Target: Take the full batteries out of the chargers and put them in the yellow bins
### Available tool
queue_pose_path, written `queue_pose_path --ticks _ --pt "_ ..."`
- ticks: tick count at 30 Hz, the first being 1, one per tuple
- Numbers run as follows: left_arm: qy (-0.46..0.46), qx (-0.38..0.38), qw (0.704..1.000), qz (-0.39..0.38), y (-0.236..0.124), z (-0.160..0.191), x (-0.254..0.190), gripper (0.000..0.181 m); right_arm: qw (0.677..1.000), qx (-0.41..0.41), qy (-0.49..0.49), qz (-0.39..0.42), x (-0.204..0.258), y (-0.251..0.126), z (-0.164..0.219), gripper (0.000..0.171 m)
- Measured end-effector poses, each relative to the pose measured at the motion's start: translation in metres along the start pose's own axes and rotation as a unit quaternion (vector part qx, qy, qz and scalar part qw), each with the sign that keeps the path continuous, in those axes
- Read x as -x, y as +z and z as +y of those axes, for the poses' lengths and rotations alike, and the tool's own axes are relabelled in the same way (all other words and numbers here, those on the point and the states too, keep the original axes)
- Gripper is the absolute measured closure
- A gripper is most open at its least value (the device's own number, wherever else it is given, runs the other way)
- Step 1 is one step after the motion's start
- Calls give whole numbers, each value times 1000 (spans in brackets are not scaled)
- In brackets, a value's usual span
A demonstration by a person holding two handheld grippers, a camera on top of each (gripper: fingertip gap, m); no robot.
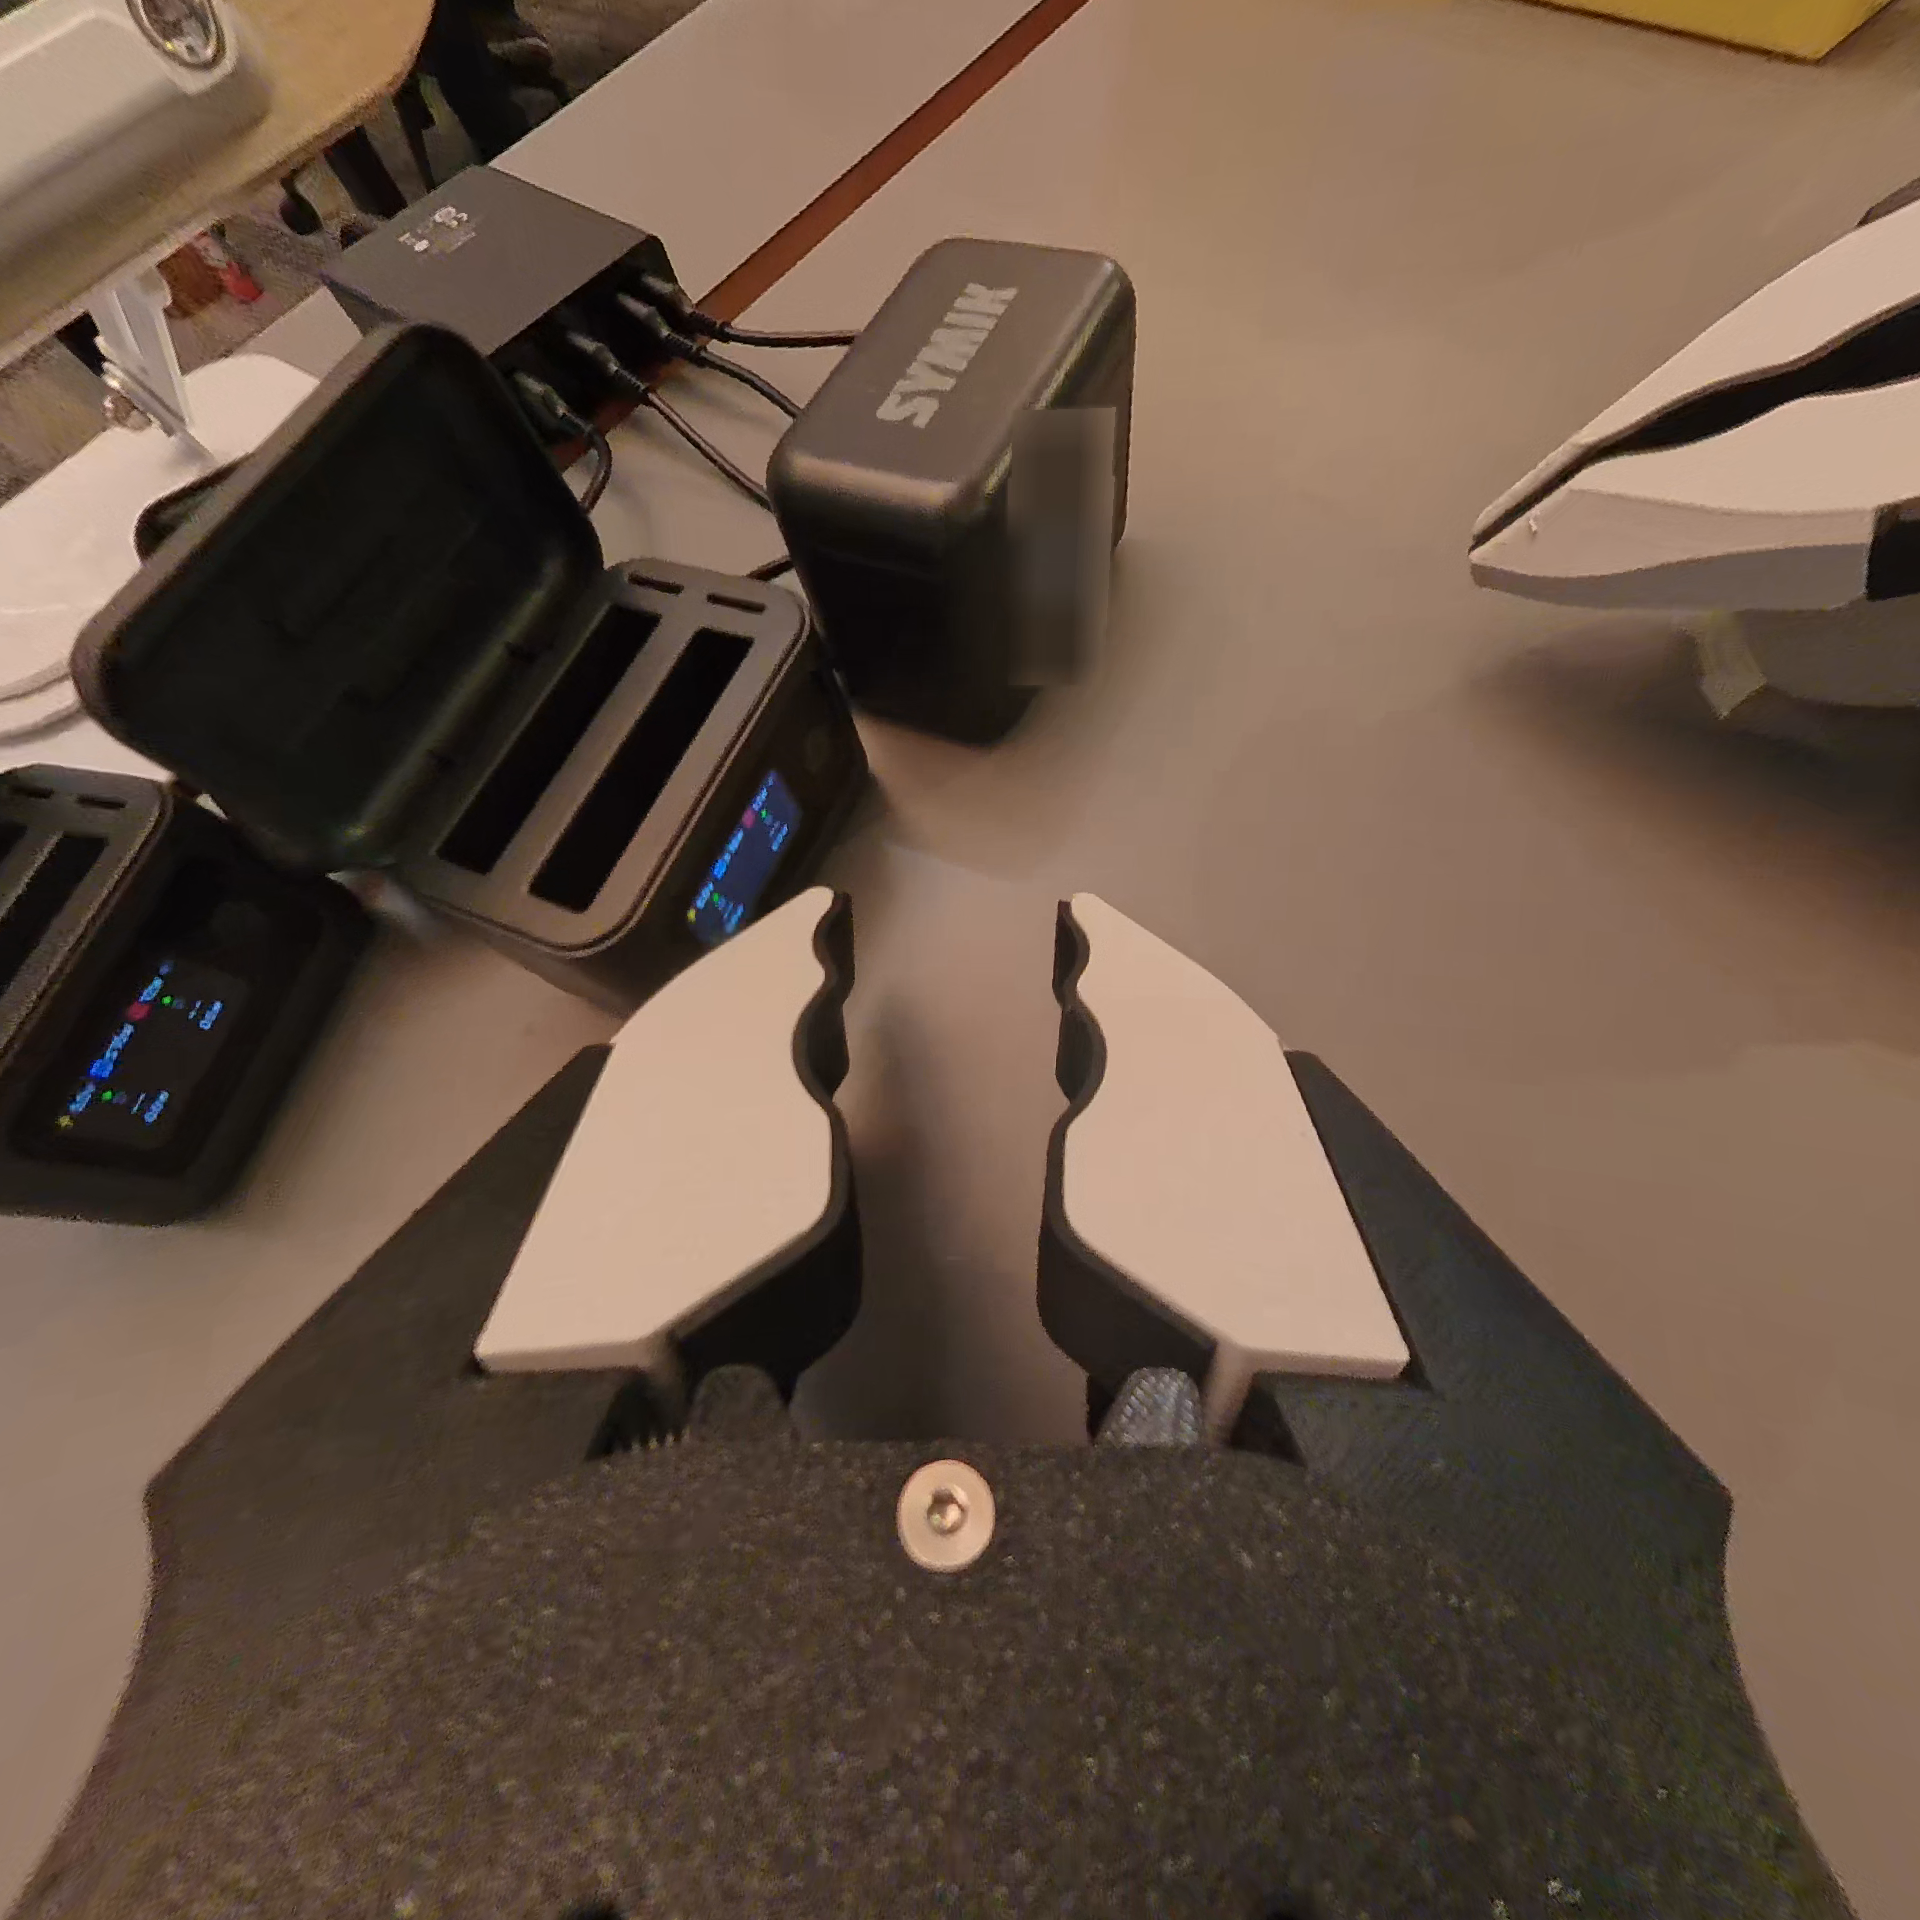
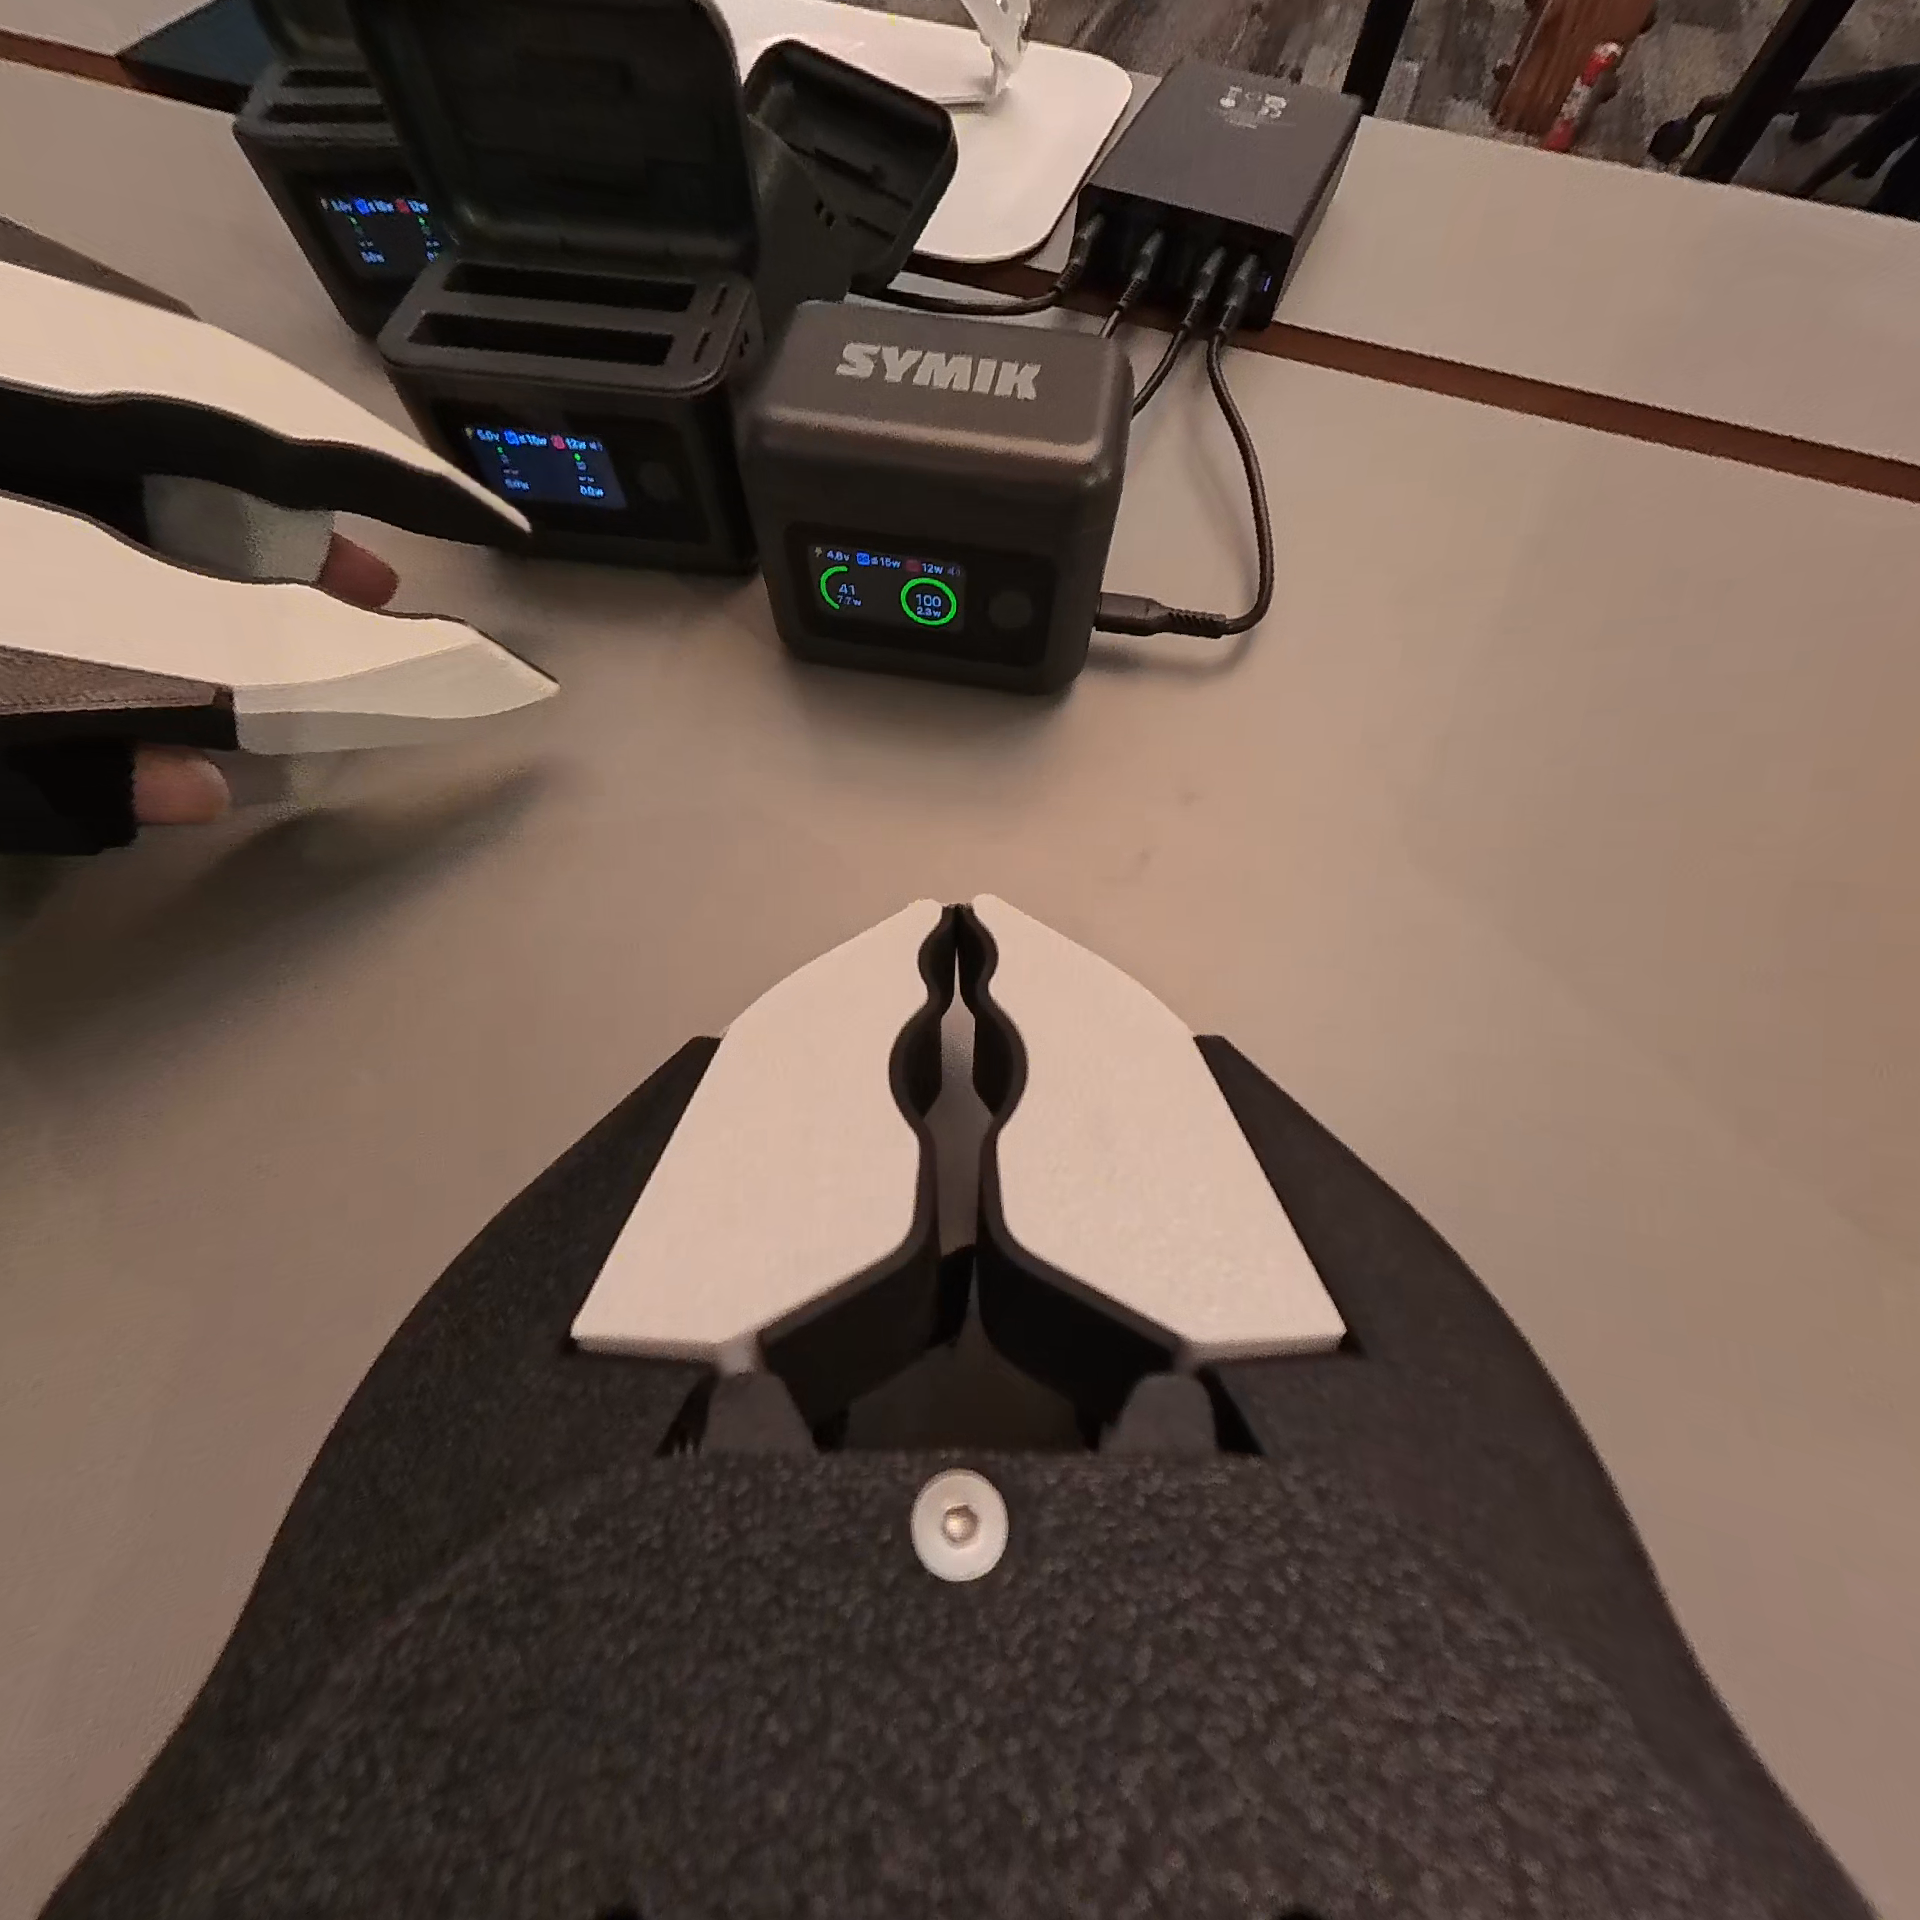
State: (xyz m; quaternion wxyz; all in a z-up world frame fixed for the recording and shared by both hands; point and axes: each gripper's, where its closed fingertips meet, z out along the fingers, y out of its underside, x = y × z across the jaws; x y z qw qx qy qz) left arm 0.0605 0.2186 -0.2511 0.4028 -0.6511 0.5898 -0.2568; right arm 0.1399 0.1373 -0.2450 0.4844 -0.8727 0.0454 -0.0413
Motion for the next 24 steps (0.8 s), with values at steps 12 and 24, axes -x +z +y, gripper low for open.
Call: queue_pose_path --ticks 12,24 --pt "-1 -11 1000 17 29 -23 -7 133 997 -60 -17 -34 -19 -11 -45 148" --pt "11 -8 1000 20 30 -22 -10 131 796 145 -520 -274 5 75 -56 92"
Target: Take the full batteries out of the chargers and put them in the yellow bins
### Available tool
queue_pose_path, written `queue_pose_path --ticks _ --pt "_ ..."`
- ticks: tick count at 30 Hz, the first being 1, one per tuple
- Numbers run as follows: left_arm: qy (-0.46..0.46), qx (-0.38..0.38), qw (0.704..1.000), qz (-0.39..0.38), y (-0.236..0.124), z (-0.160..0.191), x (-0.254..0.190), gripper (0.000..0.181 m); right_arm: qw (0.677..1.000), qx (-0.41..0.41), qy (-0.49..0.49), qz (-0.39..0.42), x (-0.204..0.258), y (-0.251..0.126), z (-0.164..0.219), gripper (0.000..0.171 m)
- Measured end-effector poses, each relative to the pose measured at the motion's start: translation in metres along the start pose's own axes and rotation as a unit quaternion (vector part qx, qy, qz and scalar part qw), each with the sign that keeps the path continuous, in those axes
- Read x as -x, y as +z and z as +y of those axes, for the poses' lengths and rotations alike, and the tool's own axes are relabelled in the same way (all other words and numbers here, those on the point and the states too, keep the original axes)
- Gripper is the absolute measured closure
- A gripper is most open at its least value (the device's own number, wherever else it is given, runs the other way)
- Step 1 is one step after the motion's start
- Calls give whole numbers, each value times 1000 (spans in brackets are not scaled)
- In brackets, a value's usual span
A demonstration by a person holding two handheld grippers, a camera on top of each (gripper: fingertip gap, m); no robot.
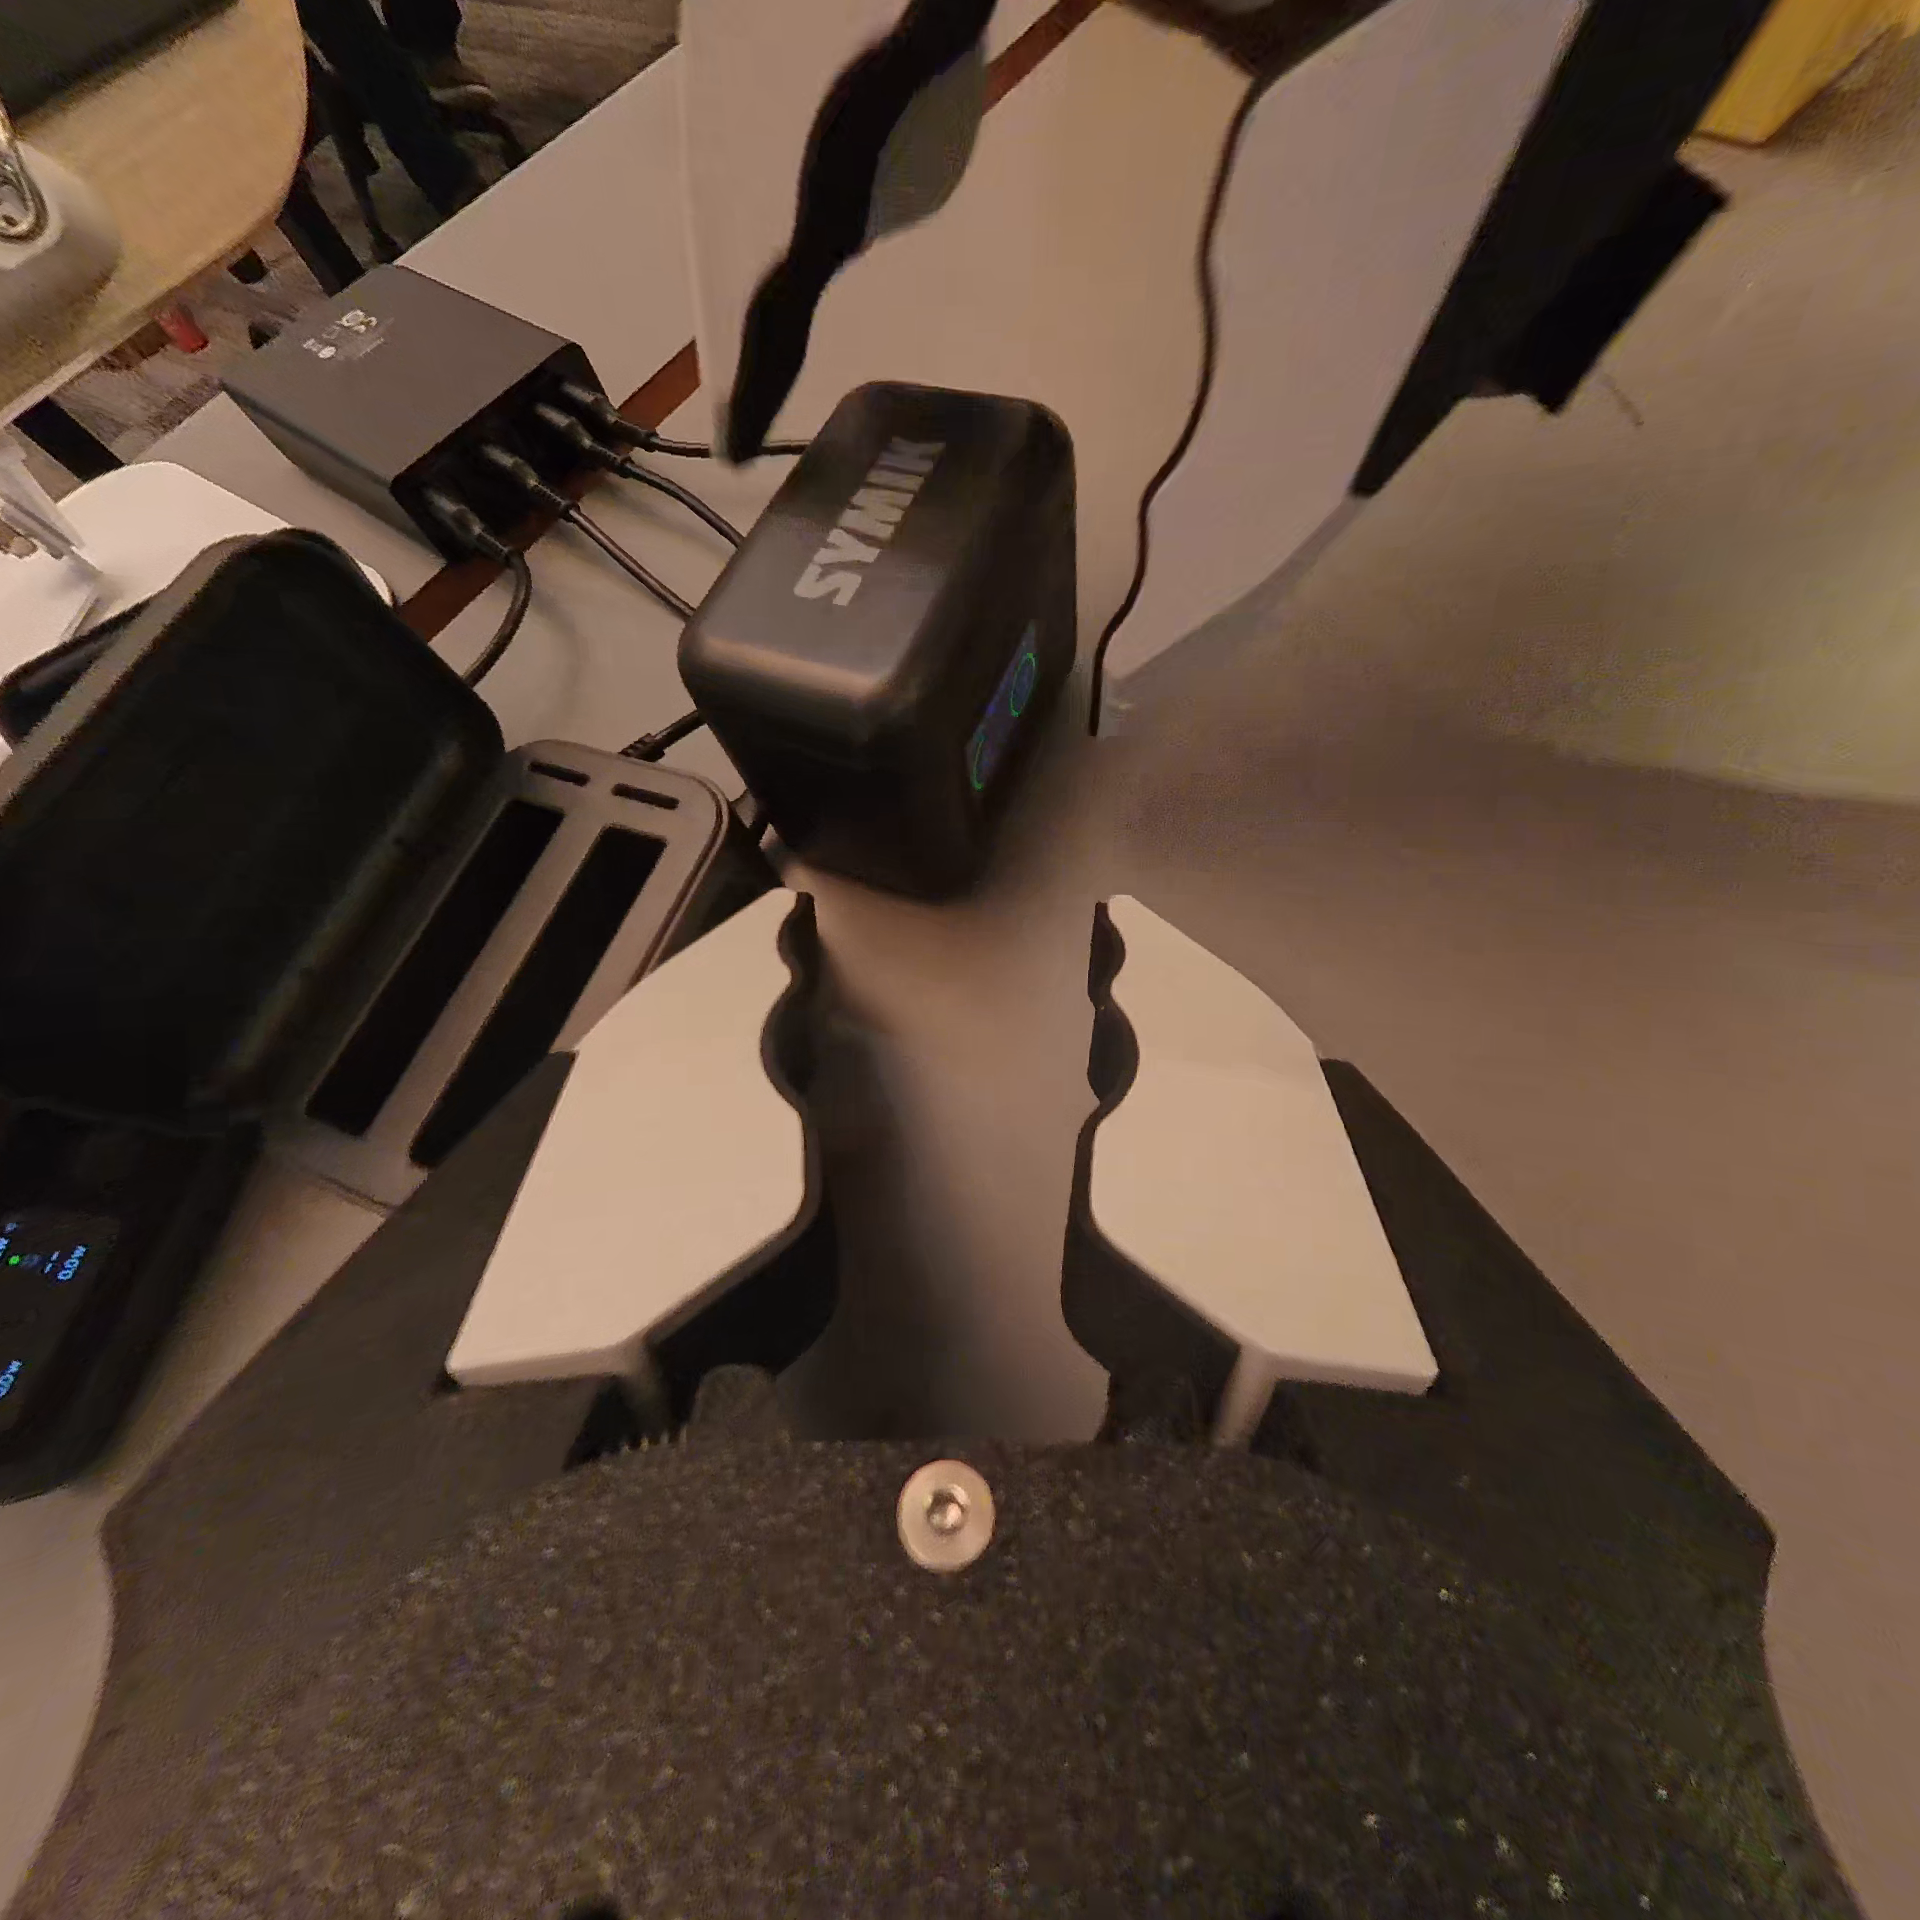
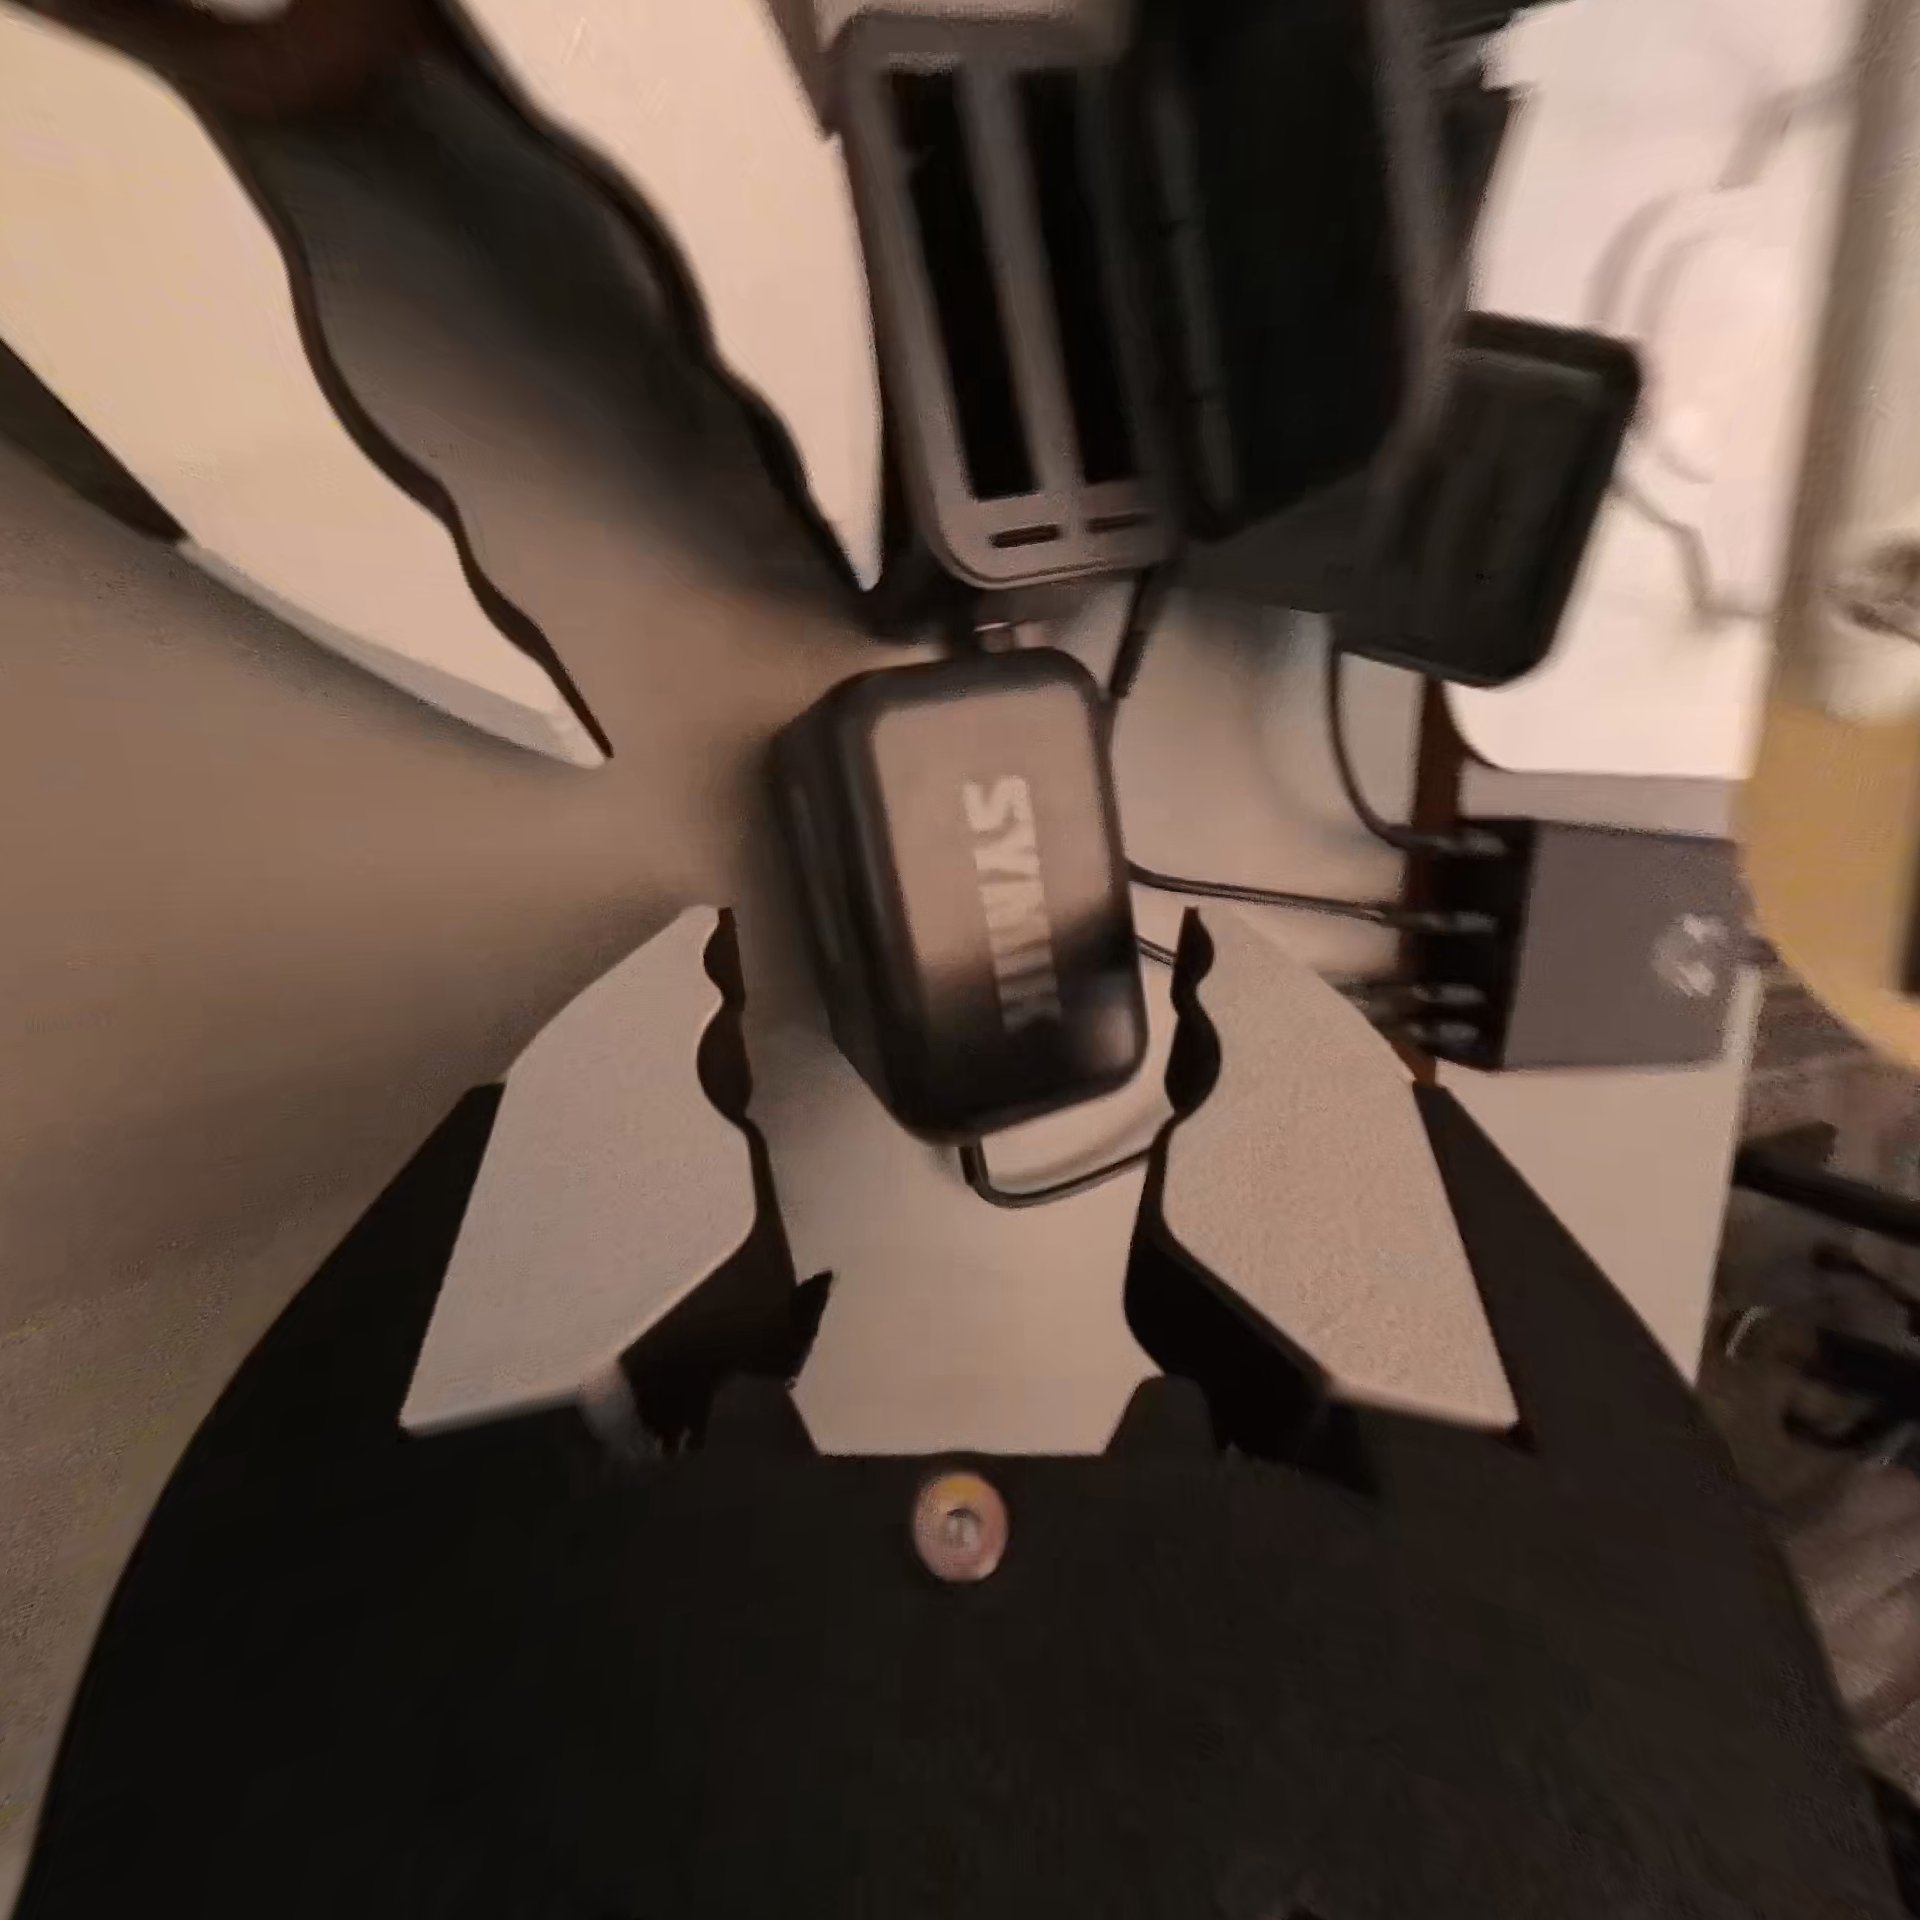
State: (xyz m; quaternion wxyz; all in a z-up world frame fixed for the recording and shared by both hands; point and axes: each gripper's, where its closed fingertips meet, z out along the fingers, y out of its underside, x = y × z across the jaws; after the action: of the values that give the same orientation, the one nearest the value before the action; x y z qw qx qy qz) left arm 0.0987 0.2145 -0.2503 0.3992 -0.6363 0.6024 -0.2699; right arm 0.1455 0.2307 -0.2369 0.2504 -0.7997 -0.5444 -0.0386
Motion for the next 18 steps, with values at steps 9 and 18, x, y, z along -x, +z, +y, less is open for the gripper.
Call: queue_pose_path --ticks 9,18 --pt "-6 0 1000 18 -6 5 -1 128 988 64 -46 -134 11 8 -9 114" --pt "-7 16 1000 25 -1 8 -3 120 978 51 -33 -201 28 3 -27 113"
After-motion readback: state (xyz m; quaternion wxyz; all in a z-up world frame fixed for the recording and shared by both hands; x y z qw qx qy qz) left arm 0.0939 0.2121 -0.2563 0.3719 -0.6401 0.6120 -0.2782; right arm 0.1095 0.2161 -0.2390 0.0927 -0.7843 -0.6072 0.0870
